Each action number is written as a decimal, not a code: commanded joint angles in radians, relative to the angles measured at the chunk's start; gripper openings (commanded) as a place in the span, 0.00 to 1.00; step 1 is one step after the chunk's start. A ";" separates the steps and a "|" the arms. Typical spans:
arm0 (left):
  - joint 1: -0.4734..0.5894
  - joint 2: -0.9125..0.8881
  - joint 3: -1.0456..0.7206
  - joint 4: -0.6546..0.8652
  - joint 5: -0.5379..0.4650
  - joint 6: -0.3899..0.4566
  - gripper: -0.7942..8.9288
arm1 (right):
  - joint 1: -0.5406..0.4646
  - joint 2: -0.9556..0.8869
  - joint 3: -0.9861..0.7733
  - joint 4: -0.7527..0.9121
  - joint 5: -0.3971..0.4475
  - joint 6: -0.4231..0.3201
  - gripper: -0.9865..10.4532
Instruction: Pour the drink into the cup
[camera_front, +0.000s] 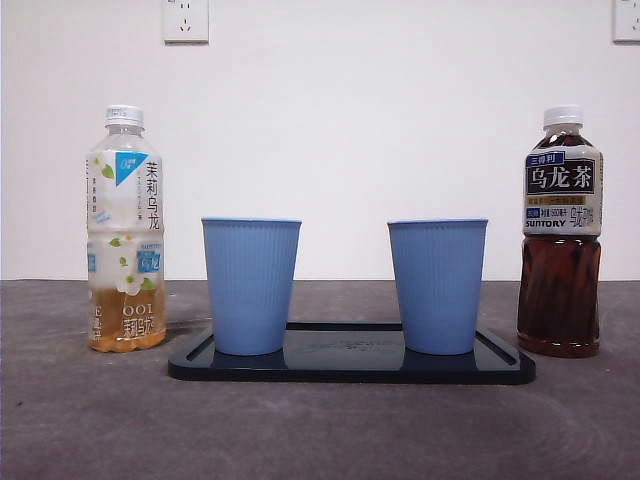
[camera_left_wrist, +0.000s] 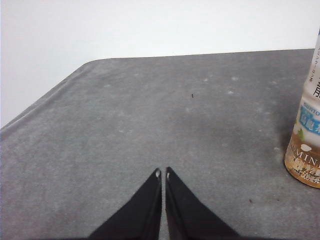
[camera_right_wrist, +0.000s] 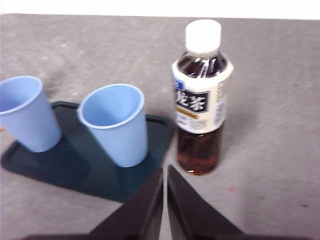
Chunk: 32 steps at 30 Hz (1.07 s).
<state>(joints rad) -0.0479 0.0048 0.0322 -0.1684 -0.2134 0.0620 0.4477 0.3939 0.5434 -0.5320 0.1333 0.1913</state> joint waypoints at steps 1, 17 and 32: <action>0.002 0.000 -0.020 0.008 -0.004 0.002 0.09 | -0.063 0.000 -0.005 0.056 0.012 -0.066 0.09; 0.002 0.000 -0.020 0.008 -0.004 0.002 0.09 | -0.518 -0.275 -0.375 0.445 -0.092 -0.241 0.09; 0.002 0.000 -0.020 0.008 -0.004 0.002 0.09 | -0.533 -0.390 -0.532 0.428 -0.089 -0.252 0.09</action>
<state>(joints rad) -0.0479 0.0048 0.0322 -0.1684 -0.2134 0.0620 -0.0845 0.0063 0.0158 -0.1089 0.0452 -0.0555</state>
